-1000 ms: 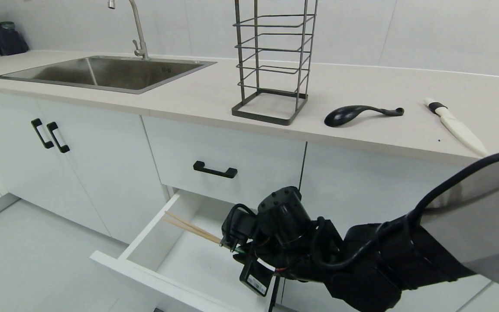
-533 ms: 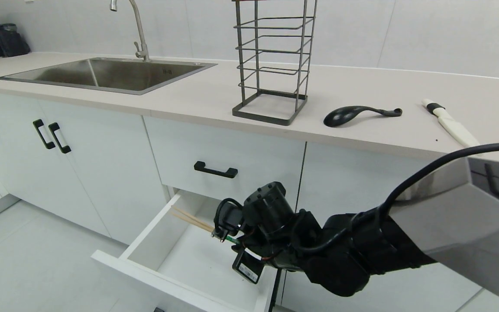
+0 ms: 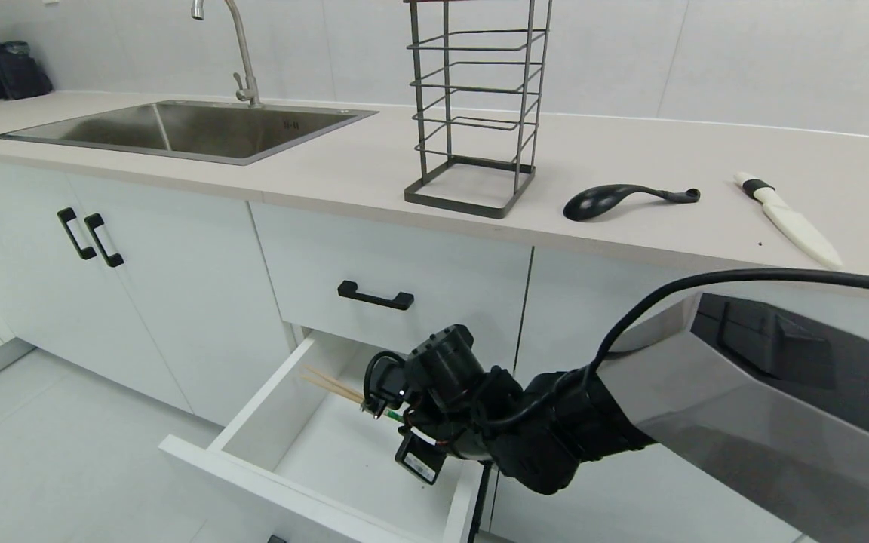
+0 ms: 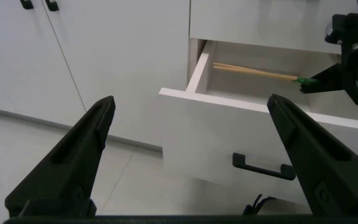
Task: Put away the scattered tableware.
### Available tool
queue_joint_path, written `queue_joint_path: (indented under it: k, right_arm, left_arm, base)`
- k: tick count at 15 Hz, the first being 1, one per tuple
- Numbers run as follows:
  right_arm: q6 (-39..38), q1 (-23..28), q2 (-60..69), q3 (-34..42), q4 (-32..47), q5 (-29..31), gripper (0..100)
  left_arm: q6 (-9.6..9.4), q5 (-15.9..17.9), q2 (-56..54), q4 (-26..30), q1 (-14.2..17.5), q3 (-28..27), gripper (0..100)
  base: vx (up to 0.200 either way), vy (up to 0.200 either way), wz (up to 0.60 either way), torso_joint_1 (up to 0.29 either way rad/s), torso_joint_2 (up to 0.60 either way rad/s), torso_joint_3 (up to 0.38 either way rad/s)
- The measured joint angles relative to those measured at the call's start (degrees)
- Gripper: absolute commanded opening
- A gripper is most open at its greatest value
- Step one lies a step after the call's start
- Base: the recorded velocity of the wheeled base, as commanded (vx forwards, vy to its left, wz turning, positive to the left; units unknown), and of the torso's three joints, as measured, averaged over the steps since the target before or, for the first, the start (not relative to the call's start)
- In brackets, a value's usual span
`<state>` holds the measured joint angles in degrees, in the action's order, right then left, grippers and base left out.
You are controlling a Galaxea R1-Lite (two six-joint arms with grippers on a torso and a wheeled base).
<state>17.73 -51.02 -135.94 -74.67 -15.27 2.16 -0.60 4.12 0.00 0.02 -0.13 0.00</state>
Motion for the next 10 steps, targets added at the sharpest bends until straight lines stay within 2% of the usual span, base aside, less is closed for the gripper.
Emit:
queue_joint_path:
  k: [10]
  right_arm:
    - [-0.5,-0.5,-7.9,-5.9,1.3,0.0,0]
  left_arm:
    - [-0.02,0.0,0.0,0.0,0.0,0.0,100]
  base:
    - [0.000,0.000,0.00,0.000,0.00,0.000]
